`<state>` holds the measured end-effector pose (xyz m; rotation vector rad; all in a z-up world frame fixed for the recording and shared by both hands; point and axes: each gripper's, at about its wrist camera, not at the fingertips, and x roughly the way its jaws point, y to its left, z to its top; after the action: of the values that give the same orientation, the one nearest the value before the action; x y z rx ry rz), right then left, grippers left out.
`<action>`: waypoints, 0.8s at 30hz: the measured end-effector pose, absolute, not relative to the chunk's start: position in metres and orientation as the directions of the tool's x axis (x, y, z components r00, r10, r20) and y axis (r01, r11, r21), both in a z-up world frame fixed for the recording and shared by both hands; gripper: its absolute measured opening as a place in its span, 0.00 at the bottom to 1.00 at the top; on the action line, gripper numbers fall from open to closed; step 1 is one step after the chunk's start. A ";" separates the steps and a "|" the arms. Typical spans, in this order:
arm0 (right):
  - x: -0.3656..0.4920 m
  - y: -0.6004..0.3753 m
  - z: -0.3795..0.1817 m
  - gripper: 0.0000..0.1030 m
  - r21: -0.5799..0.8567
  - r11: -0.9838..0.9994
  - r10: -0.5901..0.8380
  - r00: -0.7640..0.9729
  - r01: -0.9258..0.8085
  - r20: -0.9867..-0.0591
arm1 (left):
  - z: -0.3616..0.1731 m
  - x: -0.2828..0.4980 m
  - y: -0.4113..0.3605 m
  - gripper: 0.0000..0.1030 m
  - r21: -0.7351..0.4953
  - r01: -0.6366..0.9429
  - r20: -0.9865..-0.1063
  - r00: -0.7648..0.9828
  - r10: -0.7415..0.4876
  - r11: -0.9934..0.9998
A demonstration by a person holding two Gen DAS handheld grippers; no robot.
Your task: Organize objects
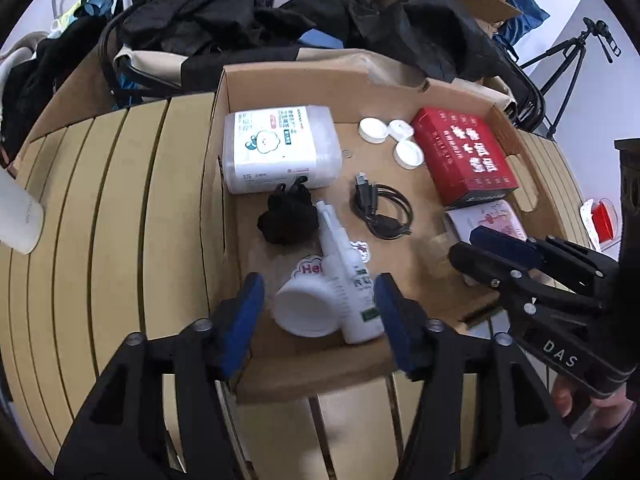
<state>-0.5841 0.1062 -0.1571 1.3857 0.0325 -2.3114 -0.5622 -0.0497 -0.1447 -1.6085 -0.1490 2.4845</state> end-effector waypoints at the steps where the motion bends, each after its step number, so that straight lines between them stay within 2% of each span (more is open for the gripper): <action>1: -0.582 0.109 -0.153 0.44 0.226 -0.896 -0.381 -0.400 0.382 -0.834 | -0.140 -0.561 -0.049 0.61 -0.173 -0.096 -0.893 -0.404 0.197 -0.980; 2: -0.579 0.114 -0.146 0.61 0.249 -0.892 -0.401 -0.402 0.378 -0.823 | -0.130 -0.555 -0.048 0.62 -0.163 -0.101 -0.889 -0.416 0.190 -0.982; 4: -0.574 0.121 -0.129 0.68 0.265 -0.890 -0.415 -0.423 0.370 -0.806 | -0.111 -0.546 -0.049 0.67 -0.143 -0.109 -0.882 -0.438 0.177 -0.984; 5: -0.569 0.126 -0.116 0.68 0.266 -0.892 -0.417 -0.435 0.366 -0.798 | -0.103 -0.542 -0.051 0.69 -0.135 -0.108 -0.879 -0.446 0.169 -0.985; 7: -0.559 0.136 -0.093 0.68 0.258 -0.898 -0.407 -0.451 0.357 -0.794 | -0.078 -0.529 -0.053 0.82 -0.121 -0.107 -0.873 -0.462 0.157 -0.987; 10: -0.542 0.148 -0.054 0.68 0.241 -0.909 -0.389 -0.482 0.341 -0.785 | -0.041 -0.509 -0.057 0.91 -0.118 -0.093 -0.862 -0.484 0.149 -0.989; 17: -0.478 0.162 0.018 0.69 0.167 -0.917 -0.348 -0.526 0.361 -0.776 | 0.028 -0.439 -0.047 0.96 -0.076 -0.097 -0.826 -0.552 0.117 -0.992; 24: -0.391 0.175 0.062 0.69 0.097 -0.909 -0.337 -0.580 0.405 -0.741 | 0.056 -0.345 -0.023 0.98 0.044 -0.131 -0.777 -0.627 0.048 -0.990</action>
<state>-0.3906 0.1750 0.0622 1.1340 0.1150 -2.4703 -0.3455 -0.0231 0.0556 -1.3065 0.1462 2.7433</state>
